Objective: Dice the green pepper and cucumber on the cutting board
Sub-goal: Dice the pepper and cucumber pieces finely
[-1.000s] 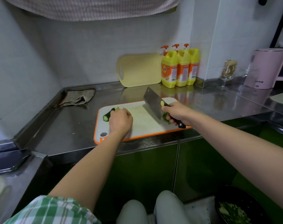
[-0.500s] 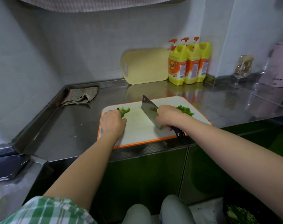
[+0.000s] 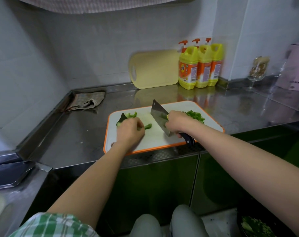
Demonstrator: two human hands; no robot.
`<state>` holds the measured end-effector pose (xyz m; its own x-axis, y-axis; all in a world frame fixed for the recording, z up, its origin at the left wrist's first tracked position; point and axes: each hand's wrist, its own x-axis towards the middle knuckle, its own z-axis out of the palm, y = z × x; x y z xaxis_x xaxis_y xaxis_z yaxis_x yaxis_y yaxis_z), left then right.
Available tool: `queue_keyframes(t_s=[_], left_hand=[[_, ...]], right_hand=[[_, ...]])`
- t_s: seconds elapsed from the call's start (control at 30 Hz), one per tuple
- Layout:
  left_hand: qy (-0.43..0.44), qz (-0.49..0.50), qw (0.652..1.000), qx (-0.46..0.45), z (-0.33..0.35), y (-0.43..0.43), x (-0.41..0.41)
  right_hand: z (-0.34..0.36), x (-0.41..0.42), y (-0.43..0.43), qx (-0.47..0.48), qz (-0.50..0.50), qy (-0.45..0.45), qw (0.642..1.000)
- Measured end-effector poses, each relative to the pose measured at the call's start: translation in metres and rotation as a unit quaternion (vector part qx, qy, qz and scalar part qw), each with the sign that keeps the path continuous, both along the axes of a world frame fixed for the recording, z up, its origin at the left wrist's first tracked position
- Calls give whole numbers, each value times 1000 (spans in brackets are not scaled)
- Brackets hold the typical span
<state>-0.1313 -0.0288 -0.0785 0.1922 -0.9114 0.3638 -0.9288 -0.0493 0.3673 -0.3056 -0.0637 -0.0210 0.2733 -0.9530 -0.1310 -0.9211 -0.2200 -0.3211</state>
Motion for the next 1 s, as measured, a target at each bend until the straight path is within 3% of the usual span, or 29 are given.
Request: queue_keyframes(t_s=[0.13,0.47,0.73,1.0], left_hand=[[6,-84,996,6,-3,1,-19],[47,-58,997,-14,-16,-2,-15],[100,21,993,-56,-17,-2,-23],[140,29,989,-36,-25,-4,-30]], right_hand=[[-1,-1,2,2,-7,-17,1000],[-4,-4,1,7,-3,-34,999],[0,-23,6,-6,14,-52,999],[3,-16,20,-6,50,-76,996]])
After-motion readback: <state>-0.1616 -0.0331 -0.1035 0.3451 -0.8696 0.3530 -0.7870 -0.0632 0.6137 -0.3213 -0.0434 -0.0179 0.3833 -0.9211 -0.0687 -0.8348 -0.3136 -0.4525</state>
